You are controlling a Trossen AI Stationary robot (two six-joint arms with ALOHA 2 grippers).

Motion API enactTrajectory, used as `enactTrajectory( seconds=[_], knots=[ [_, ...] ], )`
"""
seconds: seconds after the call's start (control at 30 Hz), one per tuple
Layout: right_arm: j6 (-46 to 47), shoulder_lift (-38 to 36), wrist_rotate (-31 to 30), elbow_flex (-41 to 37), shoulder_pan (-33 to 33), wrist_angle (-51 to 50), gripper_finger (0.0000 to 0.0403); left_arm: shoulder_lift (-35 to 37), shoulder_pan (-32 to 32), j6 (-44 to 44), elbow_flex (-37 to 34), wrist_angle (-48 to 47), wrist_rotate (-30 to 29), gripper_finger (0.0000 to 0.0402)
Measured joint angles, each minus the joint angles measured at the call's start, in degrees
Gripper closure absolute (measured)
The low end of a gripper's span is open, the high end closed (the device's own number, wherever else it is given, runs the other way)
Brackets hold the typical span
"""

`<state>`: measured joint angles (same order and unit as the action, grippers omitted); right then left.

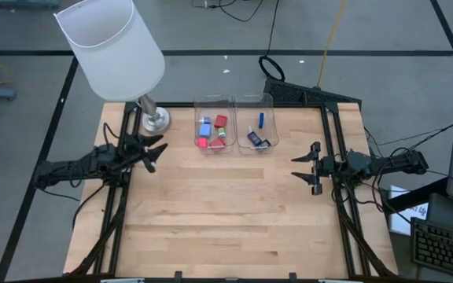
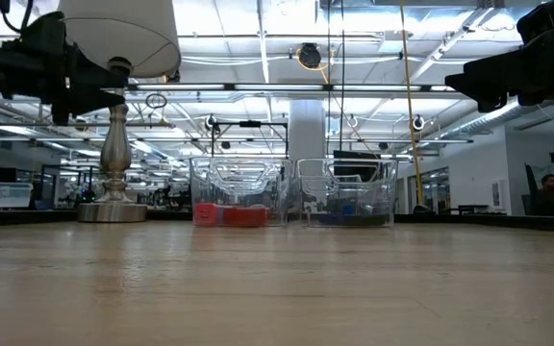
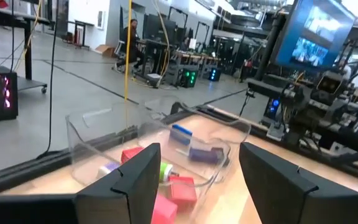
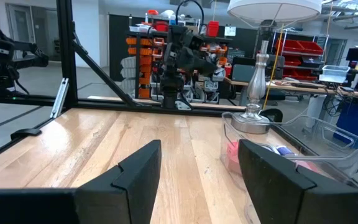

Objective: Pick & Place Office items
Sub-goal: Return to Home Position

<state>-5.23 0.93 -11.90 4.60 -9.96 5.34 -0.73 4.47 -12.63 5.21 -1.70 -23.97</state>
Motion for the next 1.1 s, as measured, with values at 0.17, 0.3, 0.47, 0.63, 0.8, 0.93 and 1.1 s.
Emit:
enactTrajectory(
  seconds=[0.17, 0.3, 0.47, 0.63, 0.8, 0.93, 1.1],
  knots=[
    [0.0, 0.0, 0.0, 0.0, 0.0, 0.0, 0.0198, 0.0, 0.0, -1.5, -1.8, 1.7, 0.1, 0.0178],
    [0.0, 0.0, 0.0, 0.0, 0.0, 0.0, 0.0197, 0.0, 0.0, -0.6, -2.1, 1.6, 0.1, 0.017],
    [0.0, 0.0, 0.0, 0.0, 0.0, 0.0, 0.0199, -0.4, 0.0, -1.3, -2.4, -0.7, 1.3, 0.0161],
    [0.0, 0.0, 0.0, 0.0, 0.0, 0.0, 0.0196, -0.6, 0.0, 2.5, -2.4, -1.0, 8.6, 0.0159],
    [0.0, 0.0, 0.0, 0.0, 0.0, 0.0, 0.0195, -0.5, 0.0, 3.8, -2.4, -1.2, 11.7, 0.0168],
    [0.0, 0.0, 0.0, 0.0, 0.0, 0.0, 0.0195, -0.2, 0.0, 6.7, -2.4, -1.2, 18.1, 0.0177],
    [0.0, 0.0, 0.0, 0.0, 0.0, 0.0, 0.0195, 0.4, 0.0, 8.5, -1.1, -0.7, 25.5, 0.0186]
  ],
)
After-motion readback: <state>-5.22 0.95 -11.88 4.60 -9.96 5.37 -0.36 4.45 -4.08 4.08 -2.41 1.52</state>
